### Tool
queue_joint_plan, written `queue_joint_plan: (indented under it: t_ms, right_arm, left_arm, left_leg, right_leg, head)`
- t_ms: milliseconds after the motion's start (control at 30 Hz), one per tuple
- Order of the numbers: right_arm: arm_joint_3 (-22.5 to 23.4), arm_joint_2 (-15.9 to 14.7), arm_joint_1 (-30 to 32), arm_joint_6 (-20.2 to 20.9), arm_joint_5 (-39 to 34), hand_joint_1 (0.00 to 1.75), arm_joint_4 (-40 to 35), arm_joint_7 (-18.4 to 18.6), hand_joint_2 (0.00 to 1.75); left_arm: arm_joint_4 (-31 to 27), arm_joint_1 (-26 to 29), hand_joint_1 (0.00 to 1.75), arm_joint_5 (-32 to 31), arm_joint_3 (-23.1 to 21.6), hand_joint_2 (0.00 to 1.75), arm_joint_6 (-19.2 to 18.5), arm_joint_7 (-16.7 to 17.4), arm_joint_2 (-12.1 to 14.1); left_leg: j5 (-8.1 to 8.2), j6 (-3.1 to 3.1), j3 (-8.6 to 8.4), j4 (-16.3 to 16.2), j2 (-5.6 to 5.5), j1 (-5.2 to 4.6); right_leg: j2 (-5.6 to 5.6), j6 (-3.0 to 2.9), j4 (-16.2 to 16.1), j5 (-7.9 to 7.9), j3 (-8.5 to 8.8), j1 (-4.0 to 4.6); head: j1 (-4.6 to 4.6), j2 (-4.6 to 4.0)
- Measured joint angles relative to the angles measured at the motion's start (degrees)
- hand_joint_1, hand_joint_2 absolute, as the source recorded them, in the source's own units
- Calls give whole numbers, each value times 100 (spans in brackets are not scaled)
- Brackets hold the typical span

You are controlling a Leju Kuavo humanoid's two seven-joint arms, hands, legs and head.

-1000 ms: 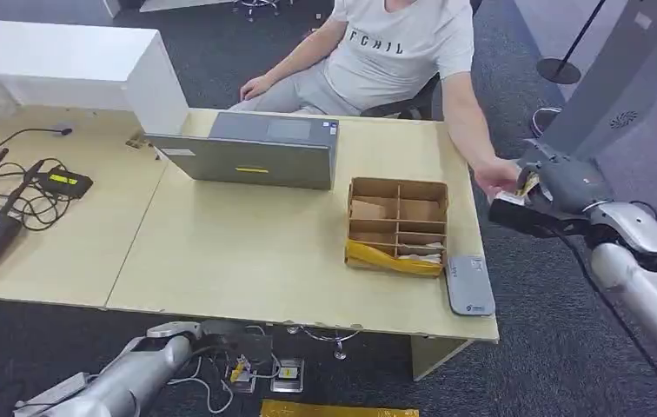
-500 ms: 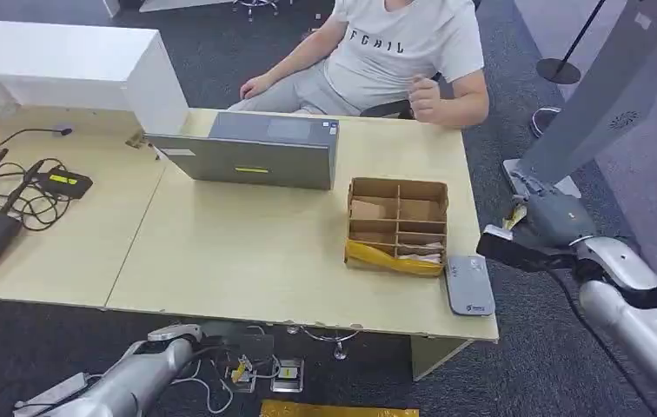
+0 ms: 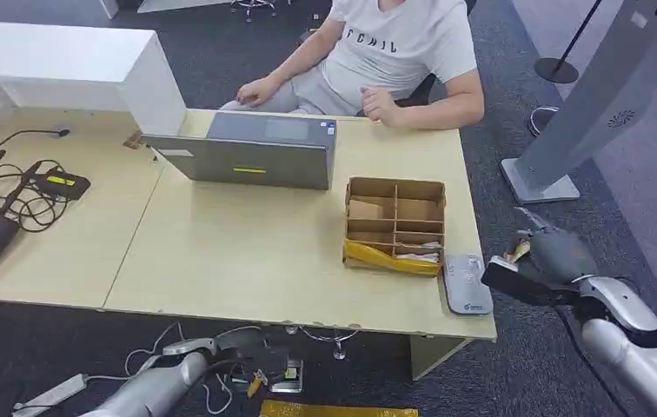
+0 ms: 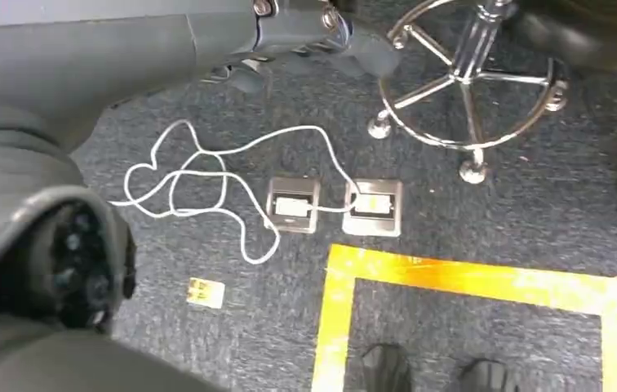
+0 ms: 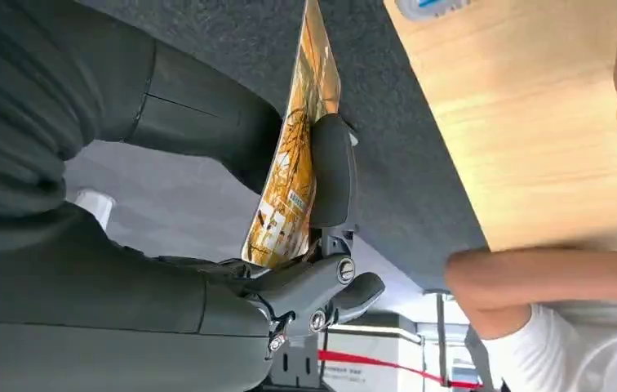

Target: Pass the card to the sensor for recognition and then transmit it.

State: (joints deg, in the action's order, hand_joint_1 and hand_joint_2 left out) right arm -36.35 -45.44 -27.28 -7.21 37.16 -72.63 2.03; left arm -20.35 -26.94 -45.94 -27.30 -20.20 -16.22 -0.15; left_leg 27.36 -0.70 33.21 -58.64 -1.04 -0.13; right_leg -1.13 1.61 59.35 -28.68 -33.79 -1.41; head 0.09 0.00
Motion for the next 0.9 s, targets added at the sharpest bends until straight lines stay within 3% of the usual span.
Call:
queue_joint_plan:
  t_ms: [300,900]
  right_arm:
    - [-15,35,167,-11,-39,175,-76,-35,175]
    - [-288,496,84,-291,-138,175,63,-273,175]
  left_arm:
    - [0,14,0,20,0,0,37,61,-81]
    - [0,0,0,142,-2,0,-9,101,-127]
  left_leg:
    - [1,2,0,1,3,0]
    - [1,2,1,1,4,2]
  right_leg:
    - [4,0,1,0,0,0]
    - [7,0,2,0,0,1]
  head:
    - [0,0]
    - [0,0]
